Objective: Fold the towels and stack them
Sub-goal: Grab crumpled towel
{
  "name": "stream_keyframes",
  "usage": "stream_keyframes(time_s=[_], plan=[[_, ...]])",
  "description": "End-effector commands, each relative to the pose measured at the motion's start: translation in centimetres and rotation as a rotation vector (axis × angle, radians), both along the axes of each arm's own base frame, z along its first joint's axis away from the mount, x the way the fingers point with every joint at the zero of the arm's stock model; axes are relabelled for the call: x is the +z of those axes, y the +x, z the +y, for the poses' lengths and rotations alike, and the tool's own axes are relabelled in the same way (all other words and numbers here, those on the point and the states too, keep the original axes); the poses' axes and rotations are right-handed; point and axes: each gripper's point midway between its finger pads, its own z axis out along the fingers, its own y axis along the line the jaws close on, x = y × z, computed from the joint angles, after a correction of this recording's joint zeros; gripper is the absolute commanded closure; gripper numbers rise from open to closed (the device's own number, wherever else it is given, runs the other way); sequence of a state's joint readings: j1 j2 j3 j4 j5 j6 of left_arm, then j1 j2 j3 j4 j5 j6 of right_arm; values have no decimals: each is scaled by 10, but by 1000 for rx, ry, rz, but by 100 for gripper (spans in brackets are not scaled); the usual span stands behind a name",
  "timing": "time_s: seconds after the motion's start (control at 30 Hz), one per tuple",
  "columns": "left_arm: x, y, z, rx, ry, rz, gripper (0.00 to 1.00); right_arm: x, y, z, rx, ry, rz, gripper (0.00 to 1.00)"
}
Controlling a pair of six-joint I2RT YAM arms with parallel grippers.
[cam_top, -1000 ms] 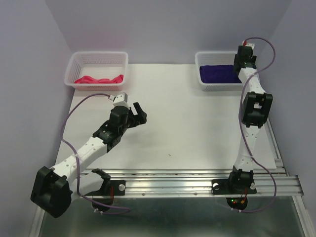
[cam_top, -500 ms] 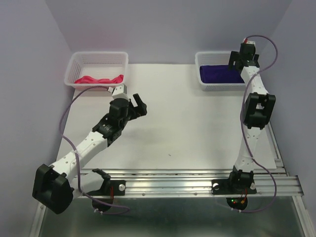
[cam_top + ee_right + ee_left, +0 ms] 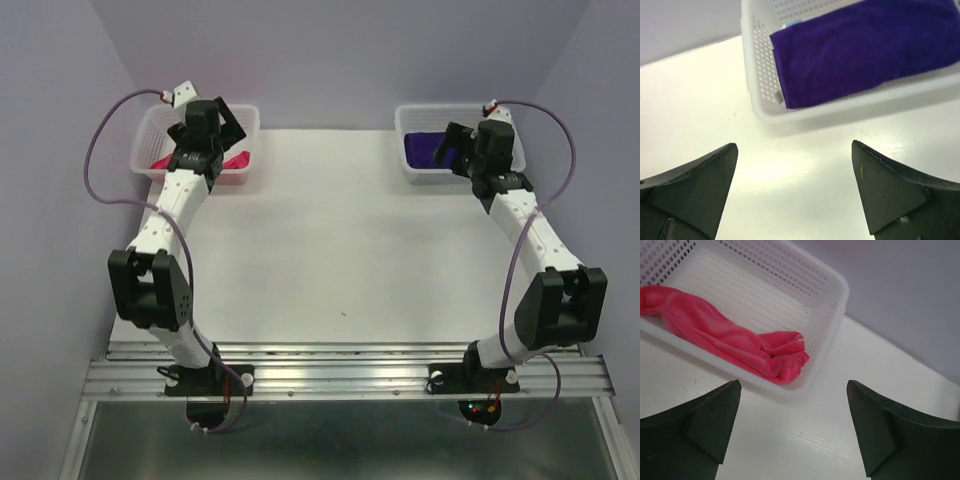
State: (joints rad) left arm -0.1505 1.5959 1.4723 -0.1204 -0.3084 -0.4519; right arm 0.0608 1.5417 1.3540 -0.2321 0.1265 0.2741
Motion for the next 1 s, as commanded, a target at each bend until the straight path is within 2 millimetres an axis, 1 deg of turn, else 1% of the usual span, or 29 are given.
stream_keyframes(time_s=[0.0,0.03,0.07,0.1,0.13,0.17,0.2,0.23,0.27,0.3,0.33,0.37,0.4,0.43,0.5,0.53,0.57,0.6,0.63,0.67,0.77,0.9,0.93,0.97], plan=[[-23,30,29,-19,50,159,1,-17,-24,5,-54,147,-39,0],[-27,48,37,-25,62,178,1,-24,-31,4,-59,152,-24,0],[-34,53,39,-34,63,204,1,-48,-43,6,-68,166,20,0],[-40,57,38,-56,60,224,1,-56,-49,5,-75,170,35,0],[-47,59,41,-56,63,253,1,-57,-55,6,-73,172,32,0],[-62,65,42,-54,63,284,1,-66,-60,6,-74,170,50,0],[-56,71,44,-60,60,269,1,-78,-67,4,-87,163,82,0],[-68,74,44,-67,58,300,1,-83,-71,4,-90,160,97,0],[-64,80,44,-74,56,288,1,-88,-74,2,-97,158,109,0],[-68,82,42,-85,53,296,1,-92,-75,2,-99,158,119,0],[-72,82,42,-86,46,307,1,-101,-78,2,-104,159,140,0],[-82,85,41,-86,43,327,1,-106,-79,5,-92,164,152,0],[-85,86,42,-85,43,333,1,-113,-80,6,-84,167,174,0],[-95,86,41,-83,36,359,1,-119,-82,6,-90,168,188,0],[-105,86,40,-90,31,380,1,-124,-82,3,-102,161,200,0],[-119,85,40,-97,37,415,1,-127,-81,1,-114,152,208,0],[-124,84,41,-94,42,433,1,-128,-81,1,-116,151,212,0],[-124,86,42,-92,47,436,1,-129,-81,1,-118,150,218,0],[-134,86,42,-95,48,460,1,-131,-80,2,-115,151,223,0],[-139,86,55,-80,43,469,1,-131,-80,2,-111,153,221,0],[-154,87,51,-110,28,498,1,-134,-79,1,-118,151,225,0],[-166,90,50,-129,37,514,1,-136,-78,0,-126,149,232,0],[-175,91,51,-125,38,531,1,-136,-77,0,-128,150,230,0],[-180,92,52,-122,41,539,1,-137,-77,1,-125,151,230,0]])
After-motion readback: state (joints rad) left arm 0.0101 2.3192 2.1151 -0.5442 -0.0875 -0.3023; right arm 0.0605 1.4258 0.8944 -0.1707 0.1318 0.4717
